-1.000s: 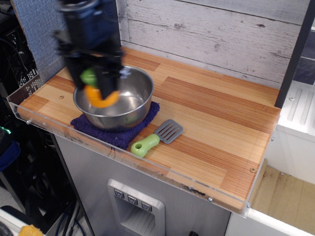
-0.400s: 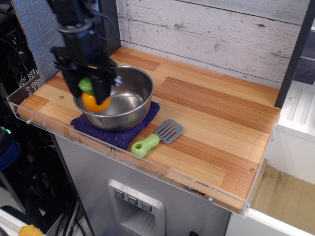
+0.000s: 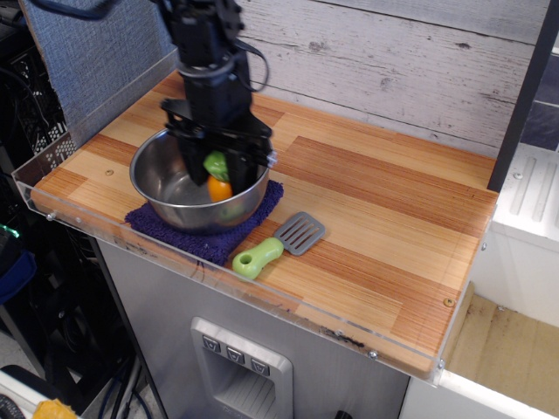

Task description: Put the pineapple in the pot.

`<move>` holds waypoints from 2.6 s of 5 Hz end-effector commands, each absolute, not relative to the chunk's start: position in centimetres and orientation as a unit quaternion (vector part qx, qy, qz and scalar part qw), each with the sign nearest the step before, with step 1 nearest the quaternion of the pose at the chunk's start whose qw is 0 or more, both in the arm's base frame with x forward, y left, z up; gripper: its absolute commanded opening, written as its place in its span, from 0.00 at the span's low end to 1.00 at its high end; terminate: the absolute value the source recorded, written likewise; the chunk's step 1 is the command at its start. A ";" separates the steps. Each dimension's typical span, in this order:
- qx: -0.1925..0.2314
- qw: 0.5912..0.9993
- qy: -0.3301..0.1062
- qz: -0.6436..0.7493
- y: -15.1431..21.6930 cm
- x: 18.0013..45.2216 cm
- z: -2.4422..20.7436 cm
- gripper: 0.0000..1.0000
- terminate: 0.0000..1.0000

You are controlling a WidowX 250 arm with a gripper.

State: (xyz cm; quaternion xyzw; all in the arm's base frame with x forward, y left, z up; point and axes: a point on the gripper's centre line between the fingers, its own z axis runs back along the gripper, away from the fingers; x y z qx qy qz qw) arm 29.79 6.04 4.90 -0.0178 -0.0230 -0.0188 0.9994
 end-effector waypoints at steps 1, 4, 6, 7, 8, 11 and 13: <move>-0.023 0.999 -0.030 -0.022 4.6 31.0 5.7 1.00 0.00; 0.008 0.997 -0.072 -0.029 2.7 29.2 16.8 1.00 0.00; -0.017 0.996 -0.054 -0.071 1.2 30.1 17.8 1.00 0.00; -0.020 0.995 -0.051 -0.079 0.6 30.5 18.0 1.00 0.00; -0.020 0.995 -0.051 -0.079 0.6 30.5 18.0 1.00 0.00; -0.020 0.995 -0.051 -0.079 0.6 30.5 18.0 1.00 0.00; -0.020 0.995 -0.051 -0.079 0.6 30.5 18.0 1.00 0.00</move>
